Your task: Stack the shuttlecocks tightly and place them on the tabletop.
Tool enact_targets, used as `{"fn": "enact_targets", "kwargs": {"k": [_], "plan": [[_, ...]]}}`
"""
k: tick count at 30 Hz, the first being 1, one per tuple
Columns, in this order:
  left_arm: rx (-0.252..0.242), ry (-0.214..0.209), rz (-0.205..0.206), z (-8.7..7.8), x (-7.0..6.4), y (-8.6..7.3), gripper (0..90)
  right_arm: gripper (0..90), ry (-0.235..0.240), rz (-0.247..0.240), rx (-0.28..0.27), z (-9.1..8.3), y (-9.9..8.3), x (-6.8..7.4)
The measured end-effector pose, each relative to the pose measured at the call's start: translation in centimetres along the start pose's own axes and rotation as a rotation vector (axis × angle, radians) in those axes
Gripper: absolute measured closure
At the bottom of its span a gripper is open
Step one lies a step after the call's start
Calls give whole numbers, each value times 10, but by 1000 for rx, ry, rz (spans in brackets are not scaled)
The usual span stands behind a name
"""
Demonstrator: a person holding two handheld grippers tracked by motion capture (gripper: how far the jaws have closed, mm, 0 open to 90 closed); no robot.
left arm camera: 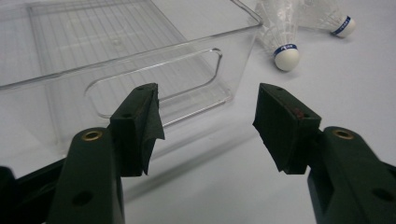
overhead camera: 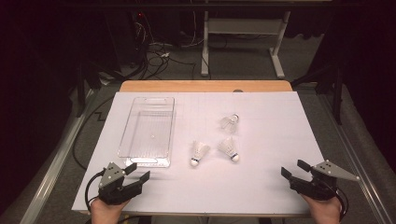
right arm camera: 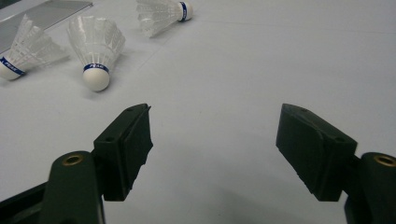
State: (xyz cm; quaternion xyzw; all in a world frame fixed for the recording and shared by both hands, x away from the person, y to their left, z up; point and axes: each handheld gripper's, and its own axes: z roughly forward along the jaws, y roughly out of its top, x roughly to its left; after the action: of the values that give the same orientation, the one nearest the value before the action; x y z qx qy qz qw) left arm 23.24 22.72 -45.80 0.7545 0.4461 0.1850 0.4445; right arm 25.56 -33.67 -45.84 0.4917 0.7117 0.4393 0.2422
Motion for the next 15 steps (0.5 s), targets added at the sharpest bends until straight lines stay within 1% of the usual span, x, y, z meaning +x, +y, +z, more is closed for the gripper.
{"fn": "enact_targets", "kwargs": {"k": [2,4,9,12,15], "plan": [[8,-7,13,2,-3,1,411,268,0,-2,1,0,0,0],[11,-13,17,3,-5,1,411,268,1,-2,2,0,0,0],[12,-22,20,5,-9,2,410,268,3,-1,3,0,0,0],[17,-30,14,7,-11,3,401,268,5,-2,6,0,0,1],[7,-33,17,7,-13,4,399,268,6,0,6,1,0,1]]}}
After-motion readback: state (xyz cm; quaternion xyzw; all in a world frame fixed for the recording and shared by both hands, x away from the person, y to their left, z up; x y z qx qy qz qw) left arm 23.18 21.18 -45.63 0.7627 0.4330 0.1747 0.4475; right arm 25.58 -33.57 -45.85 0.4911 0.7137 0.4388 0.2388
